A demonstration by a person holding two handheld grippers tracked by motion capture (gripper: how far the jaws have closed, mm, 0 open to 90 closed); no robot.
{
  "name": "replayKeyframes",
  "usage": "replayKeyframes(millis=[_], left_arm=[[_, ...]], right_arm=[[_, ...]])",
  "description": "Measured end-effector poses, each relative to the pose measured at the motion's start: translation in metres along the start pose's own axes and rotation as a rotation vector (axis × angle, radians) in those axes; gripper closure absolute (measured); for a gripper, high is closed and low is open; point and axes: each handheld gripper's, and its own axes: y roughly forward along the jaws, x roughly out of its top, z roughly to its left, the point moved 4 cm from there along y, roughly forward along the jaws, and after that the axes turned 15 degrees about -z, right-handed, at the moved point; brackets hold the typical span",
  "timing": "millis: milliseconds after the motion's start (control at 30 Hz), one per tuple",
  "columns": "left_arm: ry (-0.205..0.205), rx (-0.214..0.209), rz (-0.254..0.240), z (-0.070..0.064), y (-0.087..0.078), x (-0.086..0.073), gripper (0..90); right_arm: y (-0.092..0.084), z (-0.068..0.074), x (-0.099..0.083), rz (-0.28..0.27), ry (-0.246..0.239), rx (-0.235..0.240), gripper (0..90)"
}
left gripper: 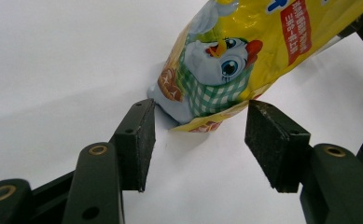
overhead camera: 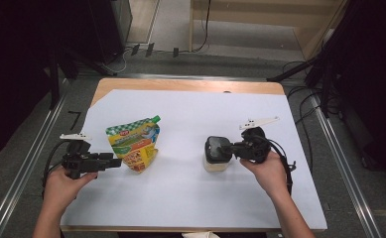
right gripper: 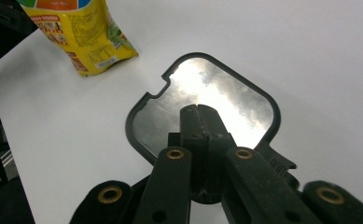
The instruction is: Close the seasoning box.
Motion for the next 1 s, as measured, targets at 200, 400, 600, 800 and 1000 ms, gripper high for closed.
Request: replayKeyframes(millis=[200,400,600,800,1000], left_arm=[[0.001,-0.004,-0.003,0.0,0.001,0.0,43.7],[0.001,-0.002,-0.001,0.0,0.001,0.0,43.6],[0.003,-0.002,0.001,0.0,0.001,0.0,43.3],[0.004,-0.001,0.002,0.0,0.001,0.001,43.2],[0.005,0.0,0.004,0.0,0.001,0.001,42.8]], right_arm=[[0.006,0.002,-0.004,0.021,-0.012,0.001,90.0],[0.004,0.001,-0.003,0.004,-0.015,-0.001,86.4],[-0.005,-0.006,0.002,-0.039,-0.016,-0.016,78.7],[-0.016,-0.016,0.007,-0.084,-0.013,-0.029,69.7],[-0.027,-0.026,0.009,-0.12,-0.009,-0.061,63.2]])
